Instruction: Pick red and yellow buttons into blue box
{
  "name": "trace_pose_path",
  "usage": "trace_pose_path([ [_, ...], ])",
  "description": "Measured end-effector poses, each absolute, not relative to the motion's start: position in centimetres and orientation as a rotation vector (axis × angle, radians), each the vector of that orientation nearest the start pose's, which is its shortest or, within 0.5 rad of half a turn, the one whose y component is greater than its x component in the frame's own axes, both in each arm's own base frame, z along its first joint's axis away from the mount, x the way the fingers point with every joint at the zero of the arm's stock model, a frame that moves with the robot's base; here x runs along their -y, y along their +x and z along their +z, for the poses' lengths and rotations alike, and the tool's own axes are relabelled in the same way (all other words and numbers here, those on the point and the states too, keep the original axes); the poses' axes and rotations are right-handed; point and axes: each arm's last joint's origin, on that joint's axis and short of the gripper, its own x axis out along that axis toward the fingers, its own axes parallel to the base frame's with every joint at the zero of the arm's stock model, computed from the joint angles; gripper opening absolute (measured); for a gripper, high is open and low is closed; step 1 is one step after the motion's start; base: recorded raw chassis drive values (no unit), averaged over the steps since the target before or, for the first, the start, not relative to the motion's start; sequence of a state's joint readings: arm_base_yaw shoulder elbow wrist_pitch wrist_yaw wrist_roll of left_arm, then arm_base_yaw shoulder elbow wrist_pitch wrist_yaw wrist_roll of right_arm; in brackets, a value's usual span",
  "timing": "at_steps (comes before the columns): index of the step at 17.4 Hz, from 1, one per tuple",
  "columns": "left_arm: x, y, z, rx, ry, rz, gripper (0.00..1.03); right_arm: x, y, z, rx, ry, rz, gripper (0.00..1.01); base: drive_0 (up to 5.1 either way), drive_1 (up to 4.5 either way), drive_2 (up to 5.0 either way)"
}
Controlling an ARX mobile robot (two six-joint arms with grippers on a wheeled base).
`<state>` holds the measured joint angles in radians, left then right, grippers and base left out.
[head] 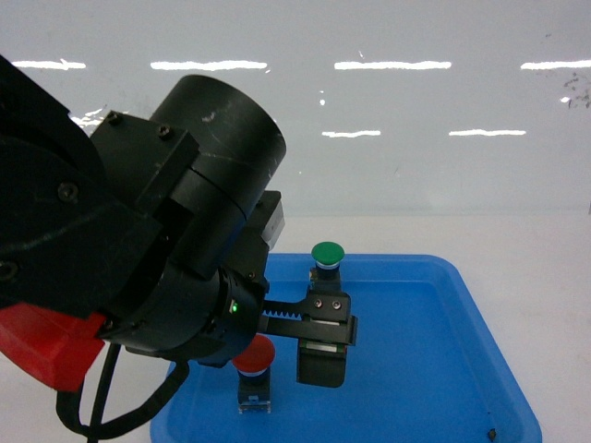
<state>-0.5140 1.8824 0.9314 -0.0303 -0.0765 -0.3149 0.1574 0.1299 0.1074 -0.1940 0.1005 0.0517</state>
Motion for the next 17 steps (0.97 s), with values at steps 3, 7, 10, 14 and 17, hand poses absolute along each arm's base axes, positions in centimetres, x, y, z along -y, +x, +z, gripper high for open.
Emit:
trace_pose_path([
  [3,17.1,29.9,9.5,-1.022,-0.013,-0.259,0.98,-1.3,9.8,17.1,-0.216,0.024,0.051,0.28,0.0,0.00,0.0],
  [7,17.4,30.2,7.4,-1.000,-0.014,-0.263,0.98,-1.3,9.8,17.1,-0.216,0.024,0.051,0.28,0.0,0.00,0.0],
  [10,17.3,30.4,5.9,-0.962,-0.018,-0.251,0.98,-1.3,9.8,17.1,-0.216,0.024,0.051,0.28,0.0,0.00,0.0],
  [14,16.5,30.2,4.7,-0.936,-0.004,-0.224,0.98,-1.3,9.8,17.1,-0.216,0.024,0.051,0.28,0.0,0.00,0.0],
  [17,16.2,29.9,4.2,-0.923,-0.013,-0.220,0.98,-1.3,9.8,17.1,-0.216,0.024,0.051,0.28,0.0,0.00,0.0],
])
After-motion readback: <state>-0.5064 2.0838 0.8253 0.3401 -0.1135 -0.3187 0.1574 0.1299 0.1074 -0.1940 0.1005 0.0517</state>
